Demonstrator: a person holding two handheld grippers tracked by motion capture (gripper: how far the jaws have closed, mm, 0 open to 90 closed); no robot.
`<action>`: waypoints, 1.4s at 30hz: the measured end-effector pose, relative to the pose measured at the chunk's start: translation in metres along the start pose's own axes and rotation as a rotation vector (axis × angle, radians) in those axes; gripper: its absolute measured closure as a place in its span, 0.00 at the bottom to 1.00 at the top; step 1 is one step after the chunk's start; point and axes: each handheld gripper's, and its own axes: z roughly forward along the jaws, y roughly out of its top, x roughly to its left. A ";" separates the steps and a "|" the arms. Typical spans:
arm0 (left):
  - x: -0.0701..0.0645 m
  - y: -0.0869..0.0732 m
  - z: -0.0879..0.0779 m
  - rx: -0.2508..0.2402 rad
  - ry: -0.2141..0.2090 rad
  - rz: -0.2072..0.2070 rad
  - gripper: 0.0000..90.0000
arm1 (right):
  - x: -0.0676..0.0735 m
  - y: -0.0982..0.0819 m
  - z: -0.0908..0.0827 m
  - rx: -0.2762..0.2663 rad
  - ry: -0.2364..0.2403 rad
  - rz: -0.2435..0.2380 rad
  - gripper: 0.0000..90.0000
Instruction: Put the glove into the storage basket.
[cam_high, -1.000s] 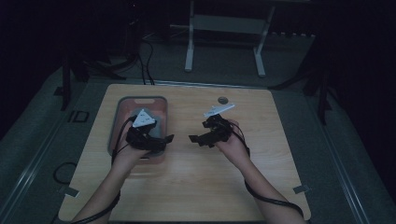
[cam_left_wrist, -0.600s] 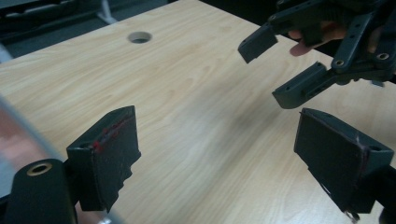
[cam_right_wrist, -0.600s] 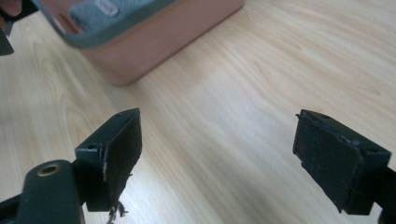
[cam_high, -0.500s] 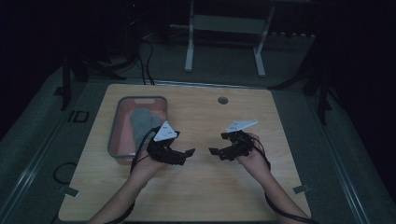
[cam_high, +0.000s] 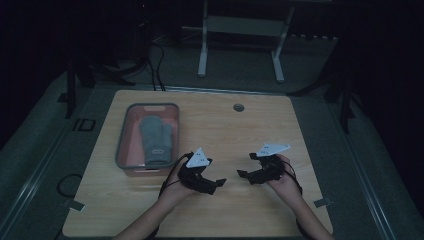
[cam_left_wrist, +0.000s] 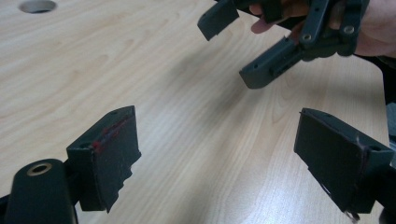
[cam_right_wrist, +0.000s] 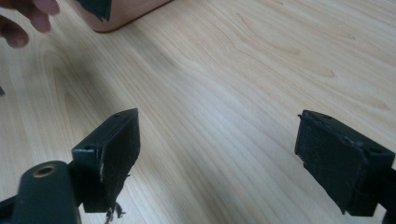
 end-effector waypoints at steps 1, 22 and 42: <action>-0.001 -0.003 0.002 -0.011 -0.007 0.008 0.16 | 0.000 -0.004 0.000 -0.002 -0.002 0.003 0.16; -0.015 -0.036 0.014 0.009 0.056 0.034 0.16 | -0.014 -0.078 -0.024 -0.033 -0.057 0.096 0.15; -0.015 -0.045 0.013 -0.024 0.081 0.010 0.16 | -0.023 -0.092 -0.038 -0.054 -0.130 0.135 0.16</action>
